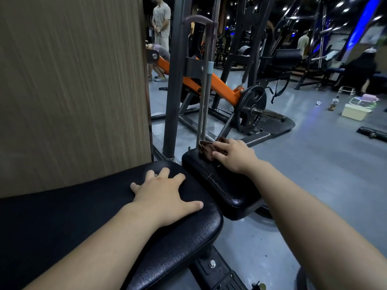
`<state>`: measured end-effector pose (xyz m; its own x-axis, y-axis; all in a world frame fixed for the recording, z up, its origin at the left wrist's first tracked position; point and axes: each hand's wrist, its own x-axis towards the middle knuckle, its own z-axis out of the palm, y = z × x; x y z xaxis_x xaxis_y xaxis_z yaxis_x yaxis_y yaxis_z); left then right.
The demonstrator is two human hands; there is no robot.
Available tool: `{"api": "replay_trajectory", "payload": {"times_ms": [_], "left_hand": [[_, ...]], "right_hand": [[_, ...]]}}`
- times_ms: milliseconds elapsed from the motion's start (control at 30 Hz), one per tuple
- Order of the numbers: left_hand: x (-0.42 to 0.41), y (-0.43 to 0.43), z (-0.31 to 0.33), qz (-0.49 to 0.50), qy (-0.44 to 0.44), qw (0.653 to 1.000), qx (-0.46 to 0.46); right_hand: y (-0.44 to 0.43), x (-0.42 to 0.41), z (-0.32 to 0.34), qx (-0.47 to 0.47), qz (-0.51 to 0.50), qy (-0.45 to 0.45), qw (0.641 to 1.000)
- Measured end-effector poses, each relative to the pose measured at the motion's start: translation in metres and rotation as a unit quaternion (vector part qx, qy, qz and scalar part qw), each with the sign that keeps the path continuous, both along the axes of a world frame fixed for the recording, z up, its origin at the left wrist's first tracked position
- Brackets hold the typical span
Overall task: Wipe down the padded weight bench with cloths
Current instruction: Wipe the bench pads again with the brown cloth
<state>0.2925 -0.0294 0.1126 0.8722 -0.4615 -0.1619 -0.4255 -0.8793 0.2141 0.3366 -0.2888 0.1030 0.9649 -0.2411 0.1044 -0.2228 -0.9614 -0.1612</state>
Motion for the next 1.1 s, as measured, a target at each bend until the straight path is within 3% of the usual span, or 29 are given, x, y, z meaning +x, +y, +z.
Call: {"api": "replay_trajectory", "payload": {"times_ms": [200,500,833,1100], "left_hand": [[0.002,0.001,-0.001,-0.001,-0.003,1.0,0.001],[0.003,-0.001,-0.003,0.001,-0.005,1.0,-0.001],[-0.001,0.0,0.0,0.004,-0.003,1.0,0.005],[-0.003,0.0,0.004,0.004,0.006,1.0,0.01]], "right_hand": [[-0.026,0.032,0.003,0.087,-0.026,0.001,0.996],[-0.062,-0.056,0.0,0.148,-0.031,-0.031,0.988],[-0.036,-0.132,-0.031,0.113,-0.009,-0.139,0.984],[0.043,-0.153,-0.039,0.0,-0.001,-0.182,0.983]]}}
